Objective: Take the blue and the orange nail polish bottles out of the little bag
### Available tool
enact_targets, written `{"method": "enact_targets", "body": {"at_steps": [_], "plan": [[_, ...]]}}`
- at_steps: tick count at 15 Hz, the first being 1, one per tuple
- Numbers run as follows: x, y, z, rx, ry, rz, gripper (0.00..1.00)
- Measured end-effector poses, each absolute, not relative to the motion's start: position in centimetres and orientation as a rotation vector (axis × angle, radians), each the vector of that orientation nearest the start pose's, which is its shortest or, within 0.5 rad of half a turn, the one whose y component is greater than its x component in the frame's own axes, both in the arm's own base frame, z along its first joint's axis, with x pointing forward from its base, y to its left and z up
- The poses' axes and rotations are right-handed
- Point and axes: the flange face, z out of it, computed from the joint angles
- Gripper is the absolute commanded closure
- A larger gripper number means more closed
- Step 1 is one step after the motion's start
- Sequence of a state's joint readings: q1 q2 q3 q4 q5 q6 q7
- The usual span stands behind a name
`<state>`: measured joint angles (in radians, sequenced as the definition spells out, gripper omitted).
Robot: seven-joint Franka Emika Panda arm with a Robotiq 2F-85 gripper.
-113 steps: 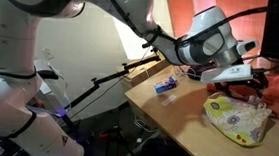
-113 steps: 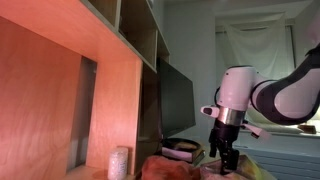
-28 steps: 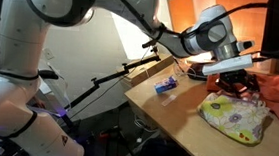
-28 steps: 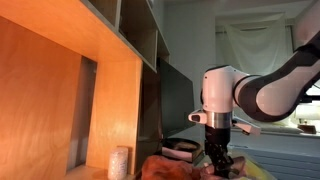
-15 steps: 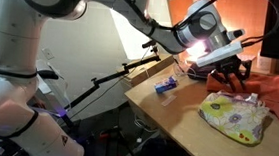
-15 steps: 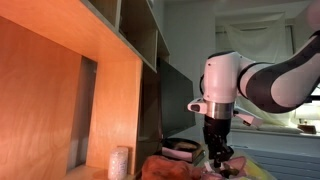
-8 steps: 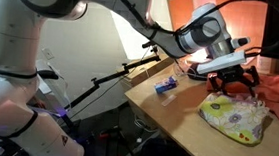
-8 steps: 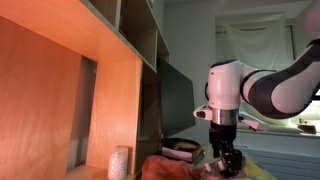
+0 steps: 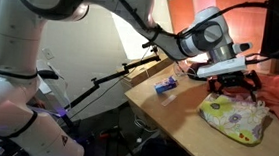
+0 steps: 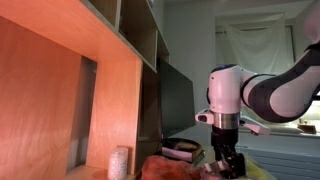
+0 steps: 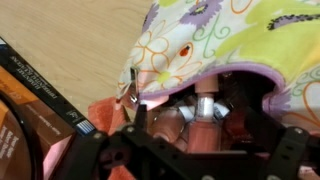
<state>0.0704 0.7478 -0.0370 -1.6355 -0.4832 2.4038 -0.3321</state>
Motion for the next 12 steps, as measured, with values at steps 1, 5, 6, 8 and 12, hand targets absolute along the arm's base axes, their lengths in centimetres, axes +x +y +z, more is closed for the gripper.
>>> {"method": "enact_targets", "body": {"at_steps": [1,5,6,8,12], "plan": [[68.95,2.32,18.06,-3.257,-1.253,0.065,0.0],[68.95,2.35,17.8,-3.255,-1.253,0.069,0.0],[68.98,2.35,17.85,-3.256,-1.253,0.068,0.0],[69.05,2.37,18.11,-3.258,-1.253,0.061,0.0],[69.44,2.53,18.72,-3.26,-1.252,0.036,0.0]]}}
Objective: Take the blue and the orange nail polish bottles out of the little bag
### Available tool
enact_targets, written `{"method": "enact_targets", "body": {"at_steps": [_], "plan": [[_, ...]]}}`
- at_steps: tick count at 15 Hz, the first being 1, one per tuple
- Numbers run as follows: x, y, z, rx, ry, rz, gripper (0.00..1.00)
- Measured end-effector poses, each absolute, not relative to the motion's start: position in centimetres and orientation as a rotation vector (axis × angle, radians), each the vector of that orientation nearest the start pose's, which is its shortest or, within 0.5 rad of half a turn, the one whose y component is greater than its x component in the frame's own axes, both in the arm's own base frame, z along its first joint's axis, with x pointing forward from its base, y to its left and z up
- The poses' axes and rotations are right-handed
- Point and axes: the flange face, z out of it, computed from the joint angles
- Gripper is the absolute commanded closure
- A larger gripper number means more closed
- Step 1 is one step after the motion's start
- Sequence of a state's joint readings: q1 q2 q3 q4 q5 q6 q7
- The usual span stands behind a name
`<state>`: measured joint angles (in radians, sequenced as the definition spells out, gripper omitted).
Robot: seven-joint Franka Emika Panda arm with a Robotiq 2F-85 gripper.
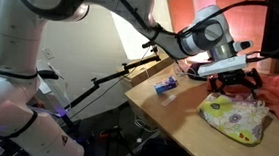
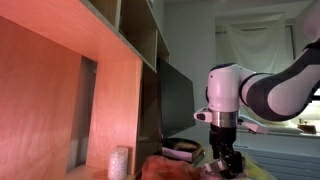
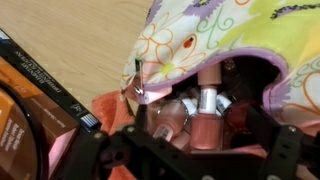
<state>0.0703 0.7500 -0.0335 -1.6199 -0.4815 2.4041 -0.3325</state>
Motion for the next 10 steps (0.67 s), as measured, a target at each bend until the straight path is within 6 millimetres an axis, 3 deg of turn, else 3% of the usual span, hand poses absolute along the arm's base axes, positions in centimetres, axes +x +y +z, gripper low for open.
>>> {"method": "enact_targets", "body": {"at_steps": [10], "plan": [[70.7,4.5,18.4,-3.217,-1.247,-0.021,0.0]]}}
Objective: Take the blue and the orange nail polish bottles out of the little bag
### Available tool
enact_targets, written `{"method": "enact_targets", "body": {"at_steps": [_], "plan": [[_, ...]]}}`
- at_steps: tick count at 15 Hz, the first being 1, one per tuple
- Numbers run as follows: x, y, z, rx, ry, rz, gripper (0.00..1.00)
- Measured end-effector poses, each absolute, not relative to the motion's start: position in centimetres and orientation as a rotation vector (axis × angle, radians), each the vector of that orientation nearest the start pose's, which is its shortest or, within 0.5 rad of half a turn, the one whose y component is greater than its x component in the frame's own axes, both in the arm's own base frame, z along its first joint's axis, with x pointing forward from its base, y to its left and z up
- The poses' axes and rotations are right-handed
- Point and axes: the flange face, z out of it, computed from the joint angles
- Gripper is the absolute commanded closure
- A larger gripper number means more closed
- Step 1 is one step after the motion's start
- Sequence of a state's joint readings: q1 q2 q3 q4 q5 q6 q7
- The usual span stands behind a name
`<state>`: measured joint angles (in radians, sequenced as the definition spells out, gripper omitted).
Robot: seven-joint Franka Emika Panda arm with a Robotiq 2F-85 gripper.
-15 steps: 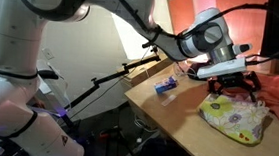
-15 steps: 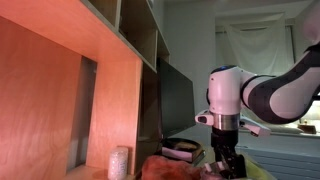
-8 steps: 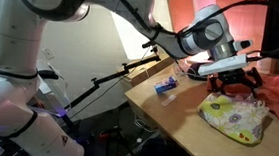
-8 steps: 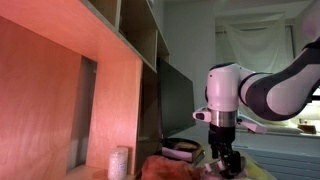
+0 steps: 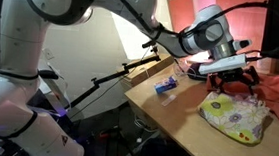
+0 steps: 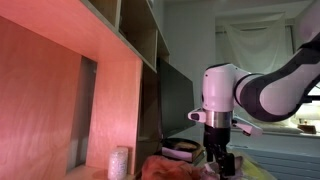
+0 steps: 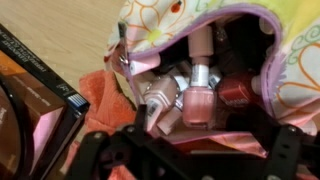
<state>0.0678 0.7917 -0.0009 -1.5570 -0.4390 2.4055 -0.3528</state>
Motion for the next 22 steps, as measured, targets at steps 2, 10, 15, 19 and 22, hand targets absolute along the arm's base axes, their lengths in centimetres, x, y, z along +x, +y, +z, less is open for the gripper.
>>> {"method": "enact_targets", "body": {"at_steps": [2,10,15,19,22], "plan": [[71.2,5.8,18.7,-3.195,-1.229,-0.057,0.0],[72.3,9.8,18.9,-3.125,-1.173,-0.126,0.0],[72.6,9.3,18.9,-3.125,-1.082,-0.069,0.03],[72.8,8.4,18.9,-3.127,-1.015,-0.004,0.29],[73.0,7.7,18.7,-3.126,-0.981,0.049,0.4]]}}
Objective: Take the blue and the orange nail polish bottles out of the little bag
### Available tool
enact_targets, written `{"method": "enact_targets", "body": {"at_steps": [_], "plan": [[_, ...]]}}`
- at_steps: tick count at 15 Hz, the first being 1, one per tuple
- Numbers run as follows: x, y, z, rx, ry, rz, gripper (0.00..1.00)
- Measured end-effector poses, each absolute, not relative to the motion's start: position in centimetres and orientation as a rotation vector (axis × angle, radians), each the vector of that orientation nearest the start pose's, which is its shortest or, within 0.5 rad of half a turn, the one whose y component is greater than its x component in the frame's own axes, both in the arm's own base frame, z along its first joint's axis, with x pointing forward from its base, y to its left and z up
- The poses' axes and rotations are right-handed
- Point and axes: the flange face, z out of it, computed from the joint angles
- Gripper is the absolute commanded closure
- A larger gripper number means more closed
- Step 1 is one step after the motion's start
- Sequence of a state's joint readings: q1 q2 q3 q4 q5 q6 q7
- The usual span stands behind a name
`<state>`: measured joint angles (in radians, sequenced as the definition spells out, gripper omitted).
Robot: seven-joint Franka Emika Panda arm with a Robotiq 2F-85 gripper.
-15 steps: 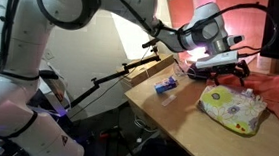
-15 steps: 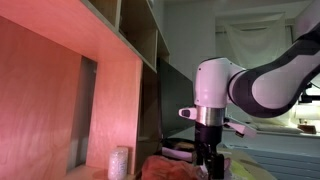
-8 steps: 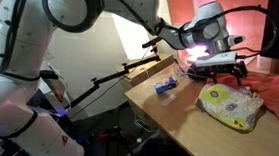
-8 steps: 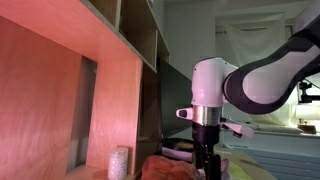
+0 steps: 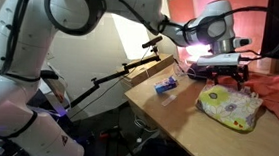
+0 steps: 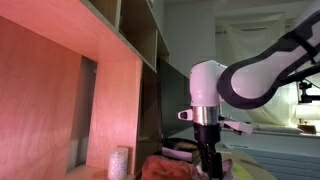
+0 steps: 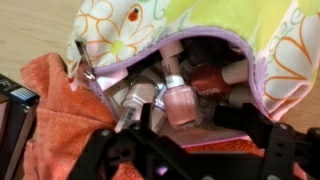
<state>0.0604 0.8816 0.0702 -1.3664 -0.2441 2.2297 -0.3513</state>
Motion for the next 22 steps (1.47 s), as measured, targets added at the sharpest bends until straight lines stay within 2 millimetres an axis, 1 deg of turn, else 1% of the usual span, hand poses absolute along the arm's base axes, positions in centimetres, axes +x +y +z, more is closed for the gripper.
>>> {"method": "enact_targets", "body": {"at_steps": [2,7,9,11,12,13,14,15,20,22], "plan": [[73.1,7.5,18.5,-3.126,-0.97,0.079,0.57],[73.5,7.2,18.4,-3.12,-0.987,0.097,0.94],[73.8,6.8,18.7,-3.116,-1.003,0.093,0.98],[74.1,6.7,19.2,-3.112,-1.018,0.095,1.0],[74.2,6.6,19.3,-3.11,-1.025,0.092,0.98],[74.2,6.7,19.5,-3.11,-1.028,0.088,0.93],[74.3,6.7,19.5,-3.11,-1.029,0.089,0.73],[74.3,6.6,19.4,-3.11,-1.028,0.097,0.69],[74.1,6.4,18.5,-3.09,-1.055,0.176,0.31],[74.2,6.2,18.0,-3.079,-1.071,0.207,0.18]]}}
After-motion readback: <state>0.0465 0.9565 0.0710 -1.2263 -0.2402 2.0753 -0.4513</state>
